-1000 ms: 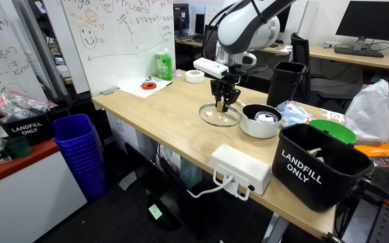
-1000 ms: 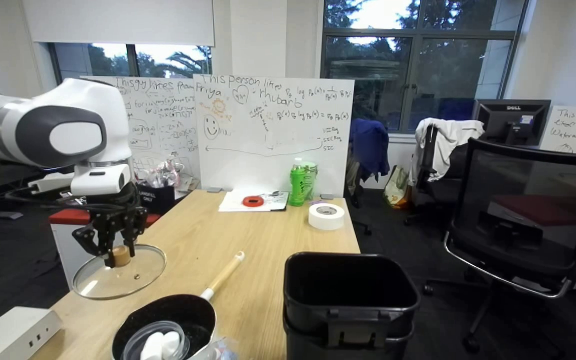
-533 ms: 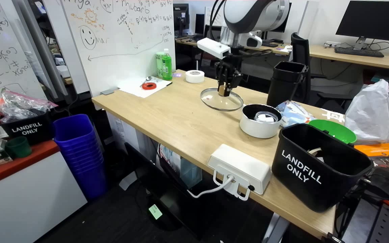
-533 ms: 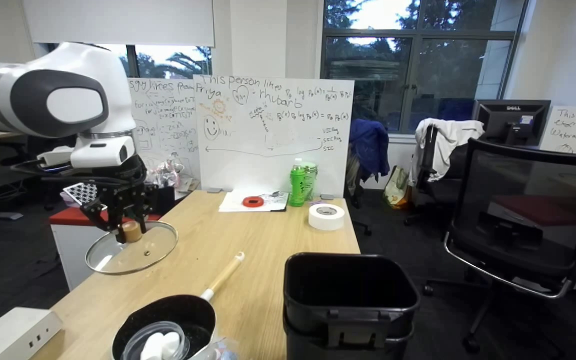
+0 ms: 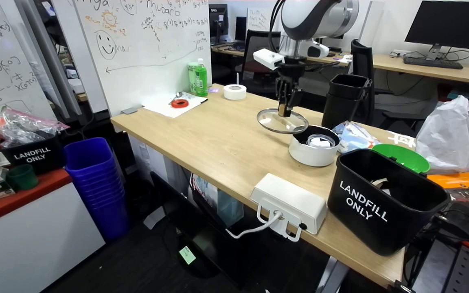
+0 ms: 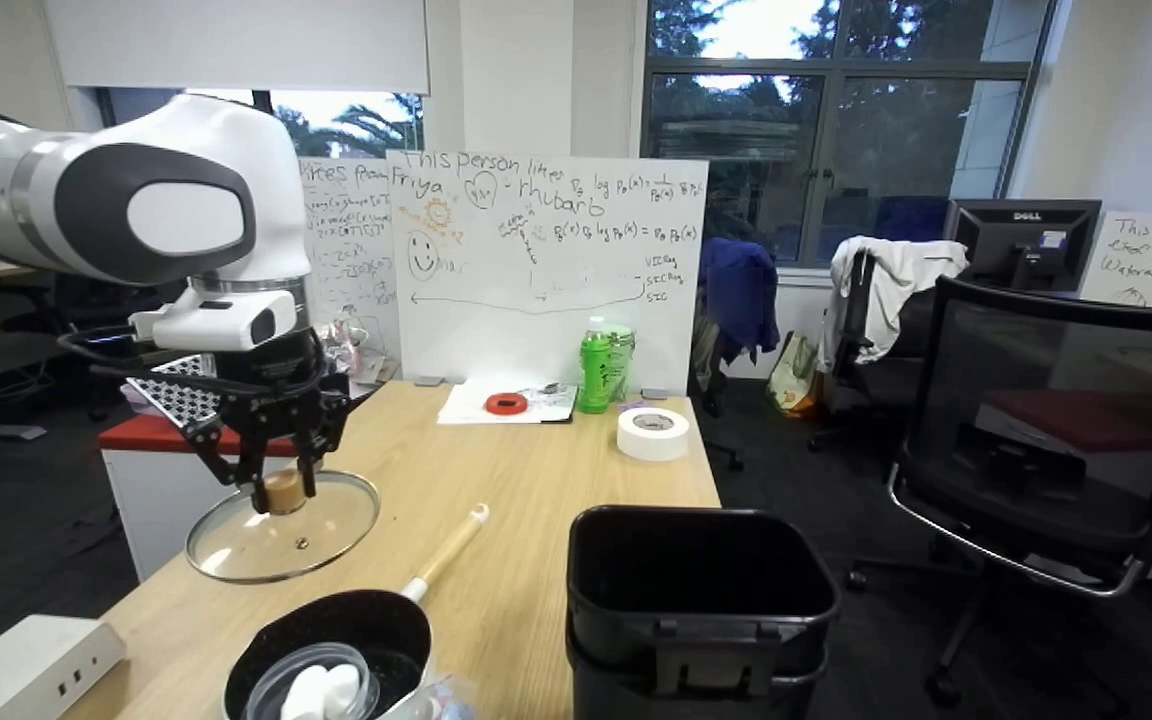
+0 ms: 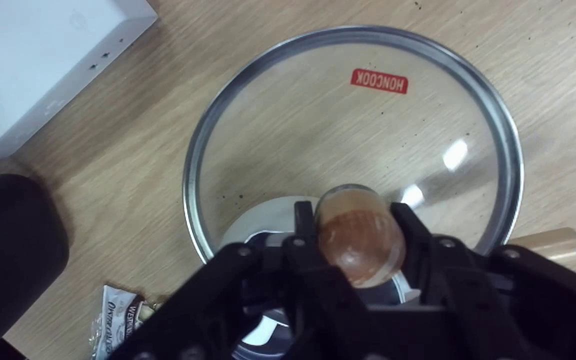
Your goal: Place the glass lid on the pot
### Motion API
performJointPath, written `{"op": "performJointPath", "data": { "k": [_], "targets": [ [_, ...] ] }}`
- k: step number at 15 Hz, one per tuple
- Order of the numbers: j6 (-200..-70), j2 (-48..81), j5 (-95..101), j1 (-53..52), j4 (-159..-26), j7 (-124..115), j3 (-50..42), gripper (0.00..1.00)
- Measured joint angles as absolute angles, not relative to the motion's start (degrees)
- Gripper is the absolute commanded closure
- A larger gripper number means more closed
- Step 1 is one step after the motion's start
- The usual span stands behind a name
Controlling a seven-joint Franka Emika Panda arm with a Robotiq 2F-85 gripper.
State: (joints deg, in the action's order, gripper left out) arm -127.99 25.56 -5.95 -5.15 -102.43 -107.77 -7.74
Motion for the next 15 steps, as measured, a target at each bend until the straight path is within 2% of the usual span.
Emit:
{"op": "performJointPath", "data": {
  "k": [5, 6, 15],
  "targets": [
    [-127.6, 25.4, -9.5, -1.8, -103.3, -113.2, -8.1, 0.84],
    [-127.6, 25.2, -9.9, -1.4, -103.6, -114.2, -8.1, 0.59],
    [-127.7, 24.5, -10.2, -1.4, -104.3, -116.5, -7.8, 0.59]
  ]
}}
